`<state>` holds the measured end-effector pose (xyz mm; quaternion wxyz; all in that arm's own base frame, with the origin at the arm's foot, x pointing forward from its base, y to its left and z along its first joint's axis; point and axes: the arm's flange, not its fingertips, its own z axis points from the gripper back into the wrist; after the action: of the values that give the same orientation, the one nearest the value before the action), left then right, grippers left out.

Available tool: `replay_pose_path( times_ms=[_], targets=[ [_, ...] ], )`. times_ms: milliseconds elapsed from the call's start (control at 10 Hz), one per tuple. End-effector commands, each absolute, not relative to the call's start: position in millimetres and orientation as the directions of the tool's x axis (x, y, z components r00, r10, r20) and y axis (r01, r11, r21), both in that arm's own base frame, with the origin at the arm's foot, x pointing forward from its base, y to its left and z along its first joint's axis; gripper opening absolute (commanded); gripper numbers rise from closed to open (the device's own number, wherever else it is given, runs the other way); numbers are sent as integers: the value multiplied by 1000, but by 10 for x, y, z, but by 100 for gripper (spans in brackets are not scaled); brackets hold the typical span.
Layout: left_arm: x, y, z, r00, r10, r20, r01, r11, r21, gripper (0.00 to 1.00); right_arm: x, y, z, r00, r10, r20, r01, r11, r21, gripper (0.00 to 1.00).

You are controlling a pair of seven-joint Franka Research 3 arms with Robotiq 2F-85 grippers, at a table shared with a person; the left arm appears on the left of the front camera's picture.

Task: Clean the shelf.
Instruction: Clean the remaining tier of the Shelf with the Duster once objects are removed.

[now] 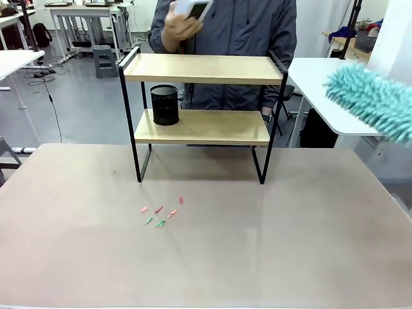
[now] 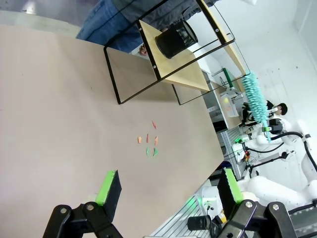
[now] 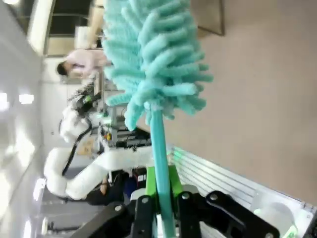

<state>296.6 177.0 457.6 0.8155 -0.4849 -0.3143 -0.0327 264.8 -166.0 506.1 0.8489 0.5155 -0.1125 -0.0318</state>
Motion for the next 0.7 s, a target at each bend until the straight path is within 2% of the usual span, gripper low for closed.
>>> replay_pose_path(
  times_ms=[0, 100, 600],
  targets=[
    [2971, 1751, 4569, 786, 257, 562, 379, 518, -767, 100, 2937, -1417, 5023, 971, -219, 90, 52, 570, 820, 13],
    [2971, 1751, 4569, 786, 257, 562, 379, 518, -767, 100, 2648, -1660, 5061, 973, -170, 158, -62, 467, 882, 13],
    [2971, 1751, 4569, 786, 257, 562, 379, 518, -767, 100, 2648, -1660, 5061, 973, -170, 158, -62, 467, 882, 13]
  ],
)
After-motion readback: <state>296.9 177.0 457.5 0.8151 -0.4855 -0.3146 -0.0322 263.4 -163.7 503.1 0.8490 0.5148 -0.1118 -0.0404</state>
